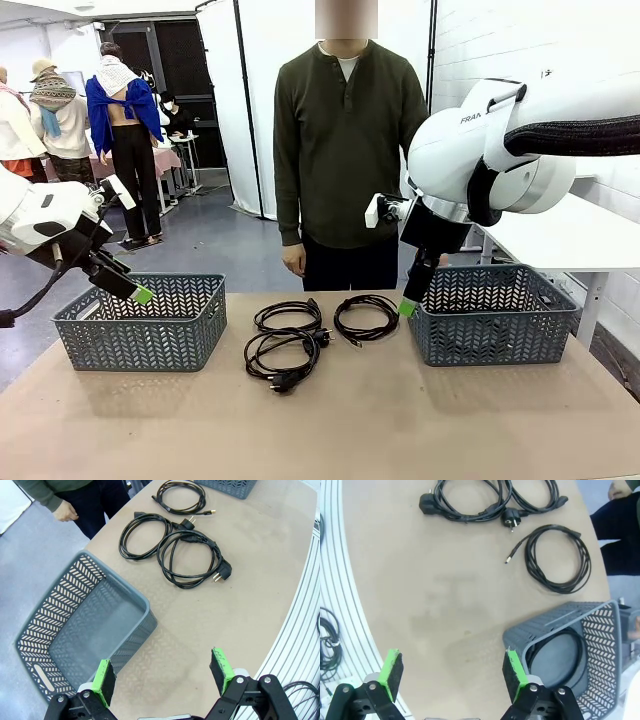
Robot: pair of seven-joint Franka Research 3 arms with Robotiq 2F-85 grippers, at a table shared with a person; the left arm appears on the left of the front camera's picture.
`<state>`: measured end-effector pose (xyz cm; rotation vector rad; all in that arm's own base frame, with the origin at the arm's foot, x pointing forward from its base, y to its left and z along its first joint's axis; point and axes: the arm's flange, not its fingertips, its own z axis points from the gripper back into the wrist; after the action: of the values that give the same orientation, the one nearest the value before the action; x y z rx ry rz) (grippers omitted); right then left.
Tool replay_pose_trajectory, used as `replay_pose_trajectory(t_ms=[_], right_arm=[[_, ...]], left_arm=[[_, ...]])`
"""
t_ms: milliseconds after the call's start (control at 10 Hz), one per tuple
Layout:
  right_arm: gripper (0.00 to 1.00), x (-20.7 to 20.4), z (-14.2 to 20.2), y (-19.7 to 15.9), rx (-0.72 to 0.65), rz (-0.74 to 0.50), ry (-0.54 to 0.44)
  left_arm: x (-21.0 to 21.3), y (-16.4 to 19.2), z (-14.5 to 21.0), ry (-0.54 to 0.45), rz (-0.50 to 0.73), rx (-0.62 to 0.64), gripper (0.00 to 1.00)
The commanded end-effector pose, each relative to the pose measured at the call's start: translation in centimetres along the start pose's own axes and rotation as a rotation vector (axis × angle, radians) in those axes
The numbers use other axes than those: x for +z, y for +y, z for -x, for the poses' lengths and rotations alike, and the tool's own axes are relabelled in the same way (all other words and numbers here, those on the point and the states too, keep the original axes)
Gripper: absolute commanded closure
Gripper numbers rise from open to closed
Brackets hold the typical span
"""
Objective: Organize the cables according to human instructions.
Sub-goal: Pick up a bundle of cables and place it in the basket indicated by the human.
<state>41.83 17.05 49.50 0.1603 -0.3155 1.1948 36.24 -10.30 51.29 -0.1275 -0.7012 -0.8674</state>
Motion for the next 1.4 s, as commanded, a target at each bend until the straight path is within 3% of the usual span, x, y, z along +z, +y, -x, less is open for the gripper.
replay_pose_trajectory(t_ms=[0,1300], right_arm=[[0.0,-0.02,0.03,0.01,-0.002,0.002,0.002],[0.0,-0.02,0.03,0.01,-0.002,0.002,0.002]], left_arm=[[-0.01,0.12,0.08,-0.001,0.0,0.005,0.0],[-0.01,0.12,0.08,-0.001,0.0,0.005,0.0]])
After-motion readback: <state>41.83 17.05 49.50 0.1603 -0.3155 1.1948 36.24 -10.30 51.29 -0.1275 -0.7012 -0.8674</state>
